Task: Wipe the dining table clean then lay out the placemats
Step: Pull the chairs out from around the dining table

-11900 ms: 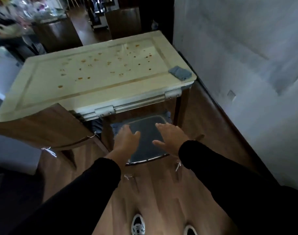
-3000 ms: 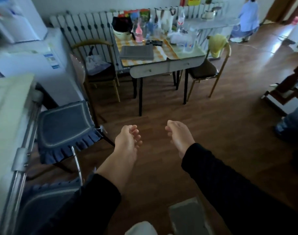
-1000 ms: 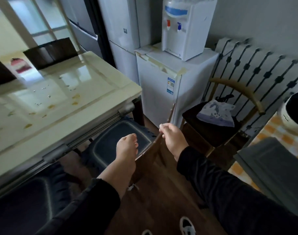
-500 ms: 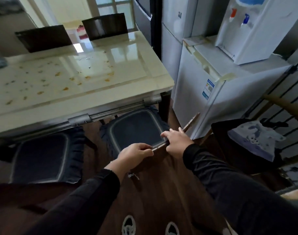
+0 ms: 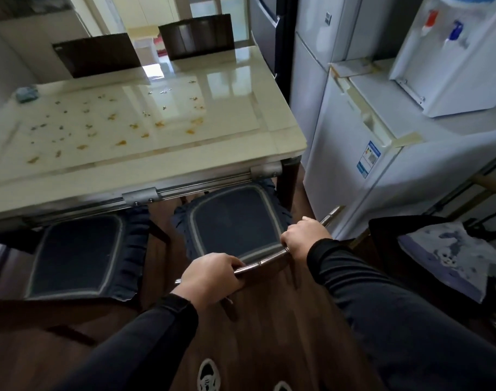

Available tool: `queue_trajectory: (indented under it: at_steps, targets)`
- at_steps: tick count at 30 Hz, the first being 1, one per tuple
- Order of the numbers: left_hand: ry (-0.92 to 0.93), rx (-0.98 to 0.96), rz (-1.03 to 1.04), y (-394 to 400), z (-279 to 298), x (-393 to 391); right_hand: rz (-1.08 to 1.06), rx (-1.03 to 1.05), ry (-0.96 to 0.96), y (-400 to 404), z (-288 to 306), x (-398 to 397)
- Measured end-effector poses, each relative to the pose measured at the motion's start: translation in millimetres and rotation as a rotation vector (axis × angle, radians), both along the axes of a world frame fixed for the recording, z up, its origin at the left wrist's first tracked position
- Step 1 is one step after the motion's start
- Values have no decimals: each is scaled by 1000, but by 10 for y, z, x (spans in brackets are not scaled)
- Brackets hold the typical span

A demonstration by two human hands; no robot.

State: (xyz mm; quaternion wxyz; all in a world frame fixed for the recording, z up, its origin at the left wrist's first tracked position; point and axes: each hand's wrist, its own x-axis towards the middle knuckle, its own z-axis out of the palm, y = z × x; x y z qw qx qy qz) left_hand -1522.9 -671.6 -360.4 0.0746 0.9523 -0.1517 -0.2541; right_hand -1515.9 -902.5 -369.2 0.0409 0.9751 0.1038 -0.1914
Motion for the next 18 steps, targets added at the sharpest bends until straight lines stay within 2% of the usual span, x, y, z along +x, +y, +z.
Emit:
queue_trajectory:
  at_steps: [18]
  targets:
    - [-64,24,-45,100,-63,476,-39,16,-67,54,21,354]
